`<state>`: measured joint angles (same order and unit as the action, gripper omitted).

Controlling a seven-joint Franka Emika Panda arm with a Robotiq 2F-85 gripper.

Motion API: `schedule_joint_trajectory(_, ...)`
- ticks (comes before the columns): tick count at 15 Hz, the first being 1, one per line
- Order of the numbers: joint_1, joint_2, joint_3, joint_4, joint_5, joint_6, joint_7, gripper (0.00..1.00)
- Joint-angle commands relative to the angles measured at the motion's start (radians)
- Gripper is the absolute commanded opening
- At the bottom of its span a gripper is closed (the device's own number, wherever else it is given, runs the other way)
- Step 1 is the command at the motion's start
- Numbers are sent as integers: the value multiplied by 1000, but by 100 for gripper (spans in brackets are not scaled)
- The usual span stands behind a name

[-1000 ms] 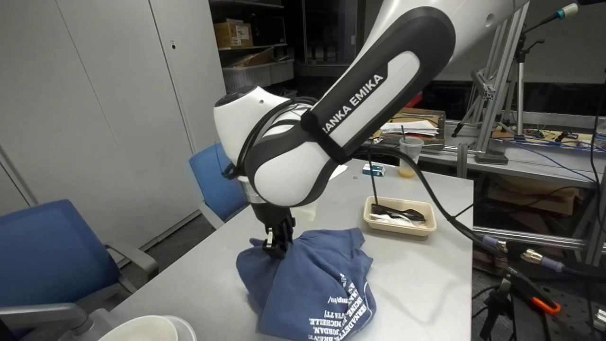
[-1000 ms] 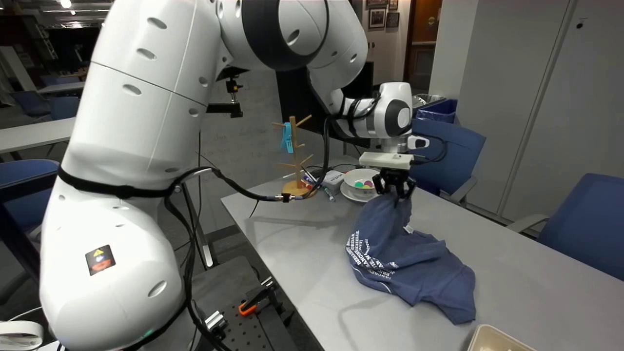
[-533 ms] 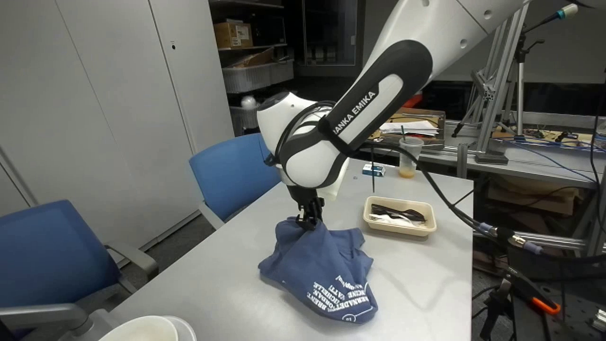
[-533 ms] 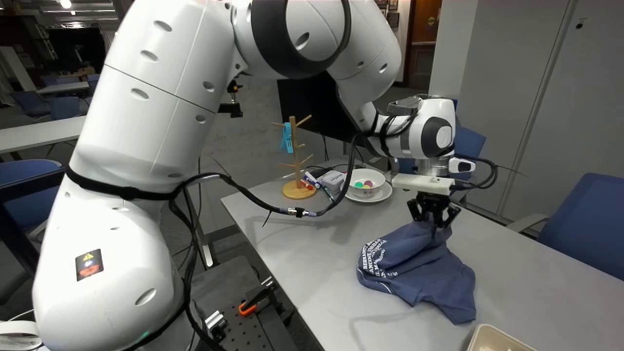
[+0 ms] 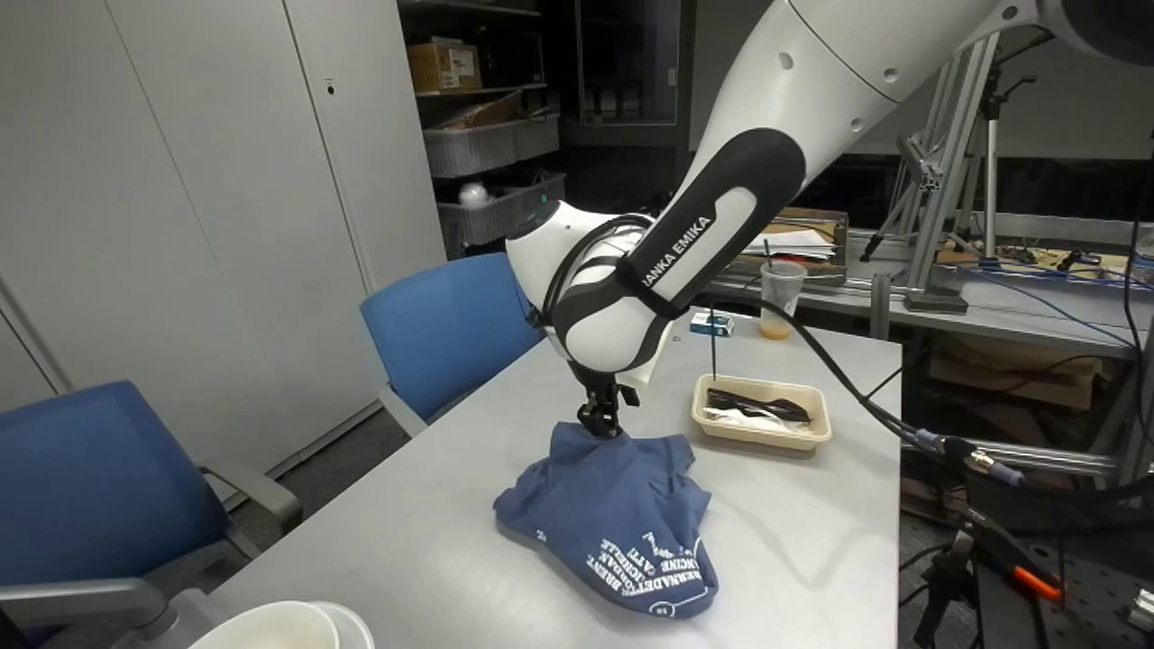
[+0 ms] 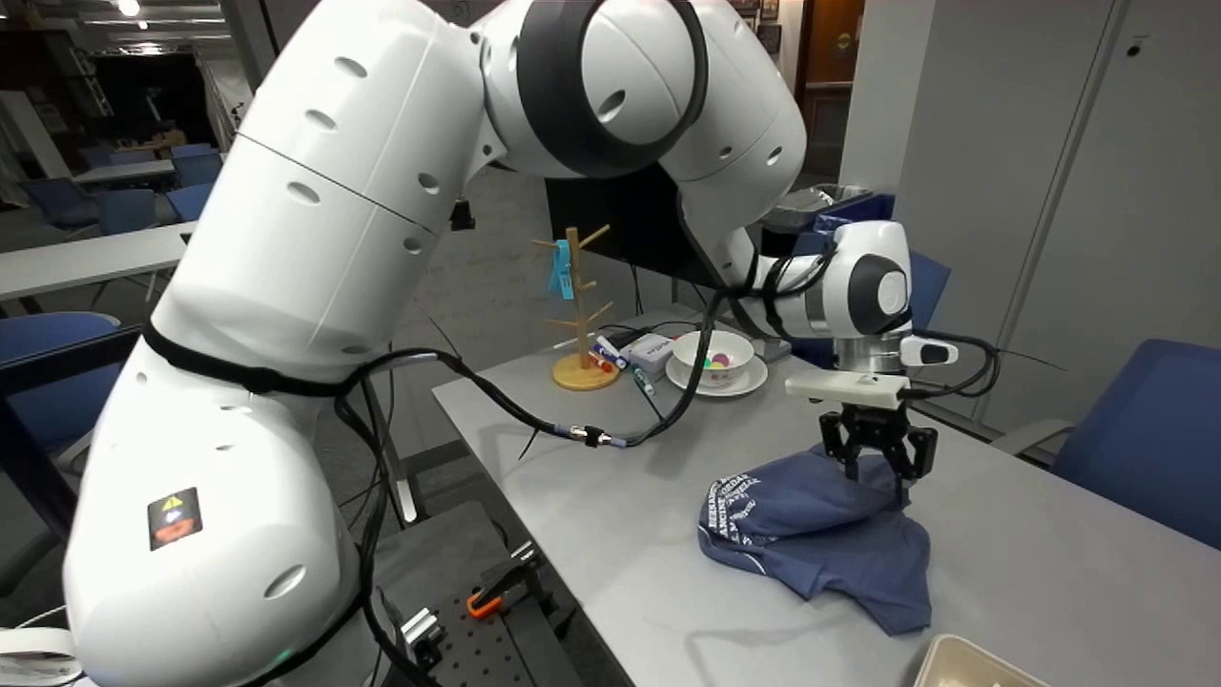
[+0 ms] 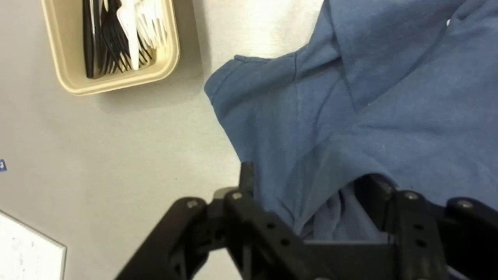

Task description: Fold the blue shirt

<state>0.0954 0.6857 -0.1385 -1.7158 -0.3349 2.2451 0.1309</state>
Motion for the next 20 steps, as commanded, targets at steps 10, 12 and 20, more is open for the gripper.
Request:
schedule_joint_trajectory(10, 119, -65, 27, -25, -115, 10, 167, 100)
schedule_joint_trajectory(12, 125, -31, 51, -7, -108, 3, 161, 100)
schedule_joint_trajectory(20, 194, 110, 78, 66, -105, -52, 177, 89)
